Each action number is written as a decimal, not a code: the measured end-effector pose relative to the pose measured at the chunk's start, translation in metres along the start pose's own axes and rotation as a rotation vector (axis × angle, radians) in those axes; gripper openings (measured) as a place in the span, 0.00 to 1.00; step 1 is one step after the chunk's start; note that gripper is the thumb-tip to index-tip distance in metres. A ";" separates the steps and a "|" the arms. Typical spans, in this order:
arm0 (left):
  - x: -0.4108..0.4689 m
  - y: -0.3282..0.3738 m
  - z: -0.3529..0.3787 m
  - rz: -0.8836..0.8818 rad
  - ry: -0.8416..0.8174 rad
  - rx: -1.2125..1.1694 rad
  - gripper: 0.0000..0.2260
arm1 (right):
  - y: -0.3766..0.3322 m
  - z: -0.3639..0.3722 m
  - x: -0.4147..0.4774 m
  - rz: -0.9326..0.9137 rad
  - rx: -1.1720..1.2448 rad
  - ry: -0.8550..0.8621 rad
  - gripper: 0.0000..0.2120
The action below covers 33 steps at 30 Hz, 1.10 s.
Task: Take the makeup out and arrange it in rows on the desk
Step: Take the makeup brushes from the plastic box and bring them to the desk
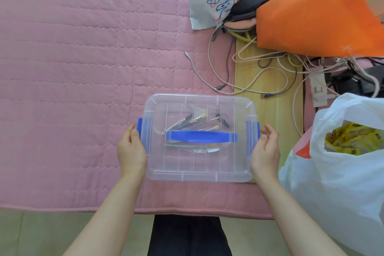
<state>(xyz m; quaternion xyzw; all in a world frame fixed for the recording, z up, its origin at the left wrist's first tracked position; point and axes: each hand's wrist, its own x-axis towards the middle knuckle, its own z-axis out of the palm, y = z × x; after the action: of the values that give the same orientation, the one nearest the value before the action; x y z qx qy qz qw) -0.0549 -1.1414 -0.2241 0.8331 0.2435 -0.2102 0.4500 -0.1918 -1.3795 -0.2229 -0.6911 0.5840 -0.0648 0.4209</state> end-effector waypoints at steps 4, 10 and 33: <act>-0.019 0.009 -0.006 0.437 0.059 0.216 0.19 | -0.013 -0.007 -0.013 -0.229 -0.103 -0.002 0.23; -0.043 0.018 0.007 0.882 -0.090 0.520 0.21 | -0.034 -0.001 -0.042 -0.729 -0.452 -0.137 0.26; -0.059 0.047 0.025 1.011 -0.278 0.554 0.16 | -0.062 0.005 -0.051 -0.807 -0.649 -0.182 0.15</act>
<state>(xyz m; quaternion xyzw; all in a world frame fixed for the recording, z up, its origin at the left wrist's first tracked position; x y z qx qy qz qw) -0.0770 -1.1978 -0.1729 0.8968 -0.3088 -0.1323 0.2879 -0.1582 -1.3348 -0.1652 -0.9587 0.2225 0.0230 0.1759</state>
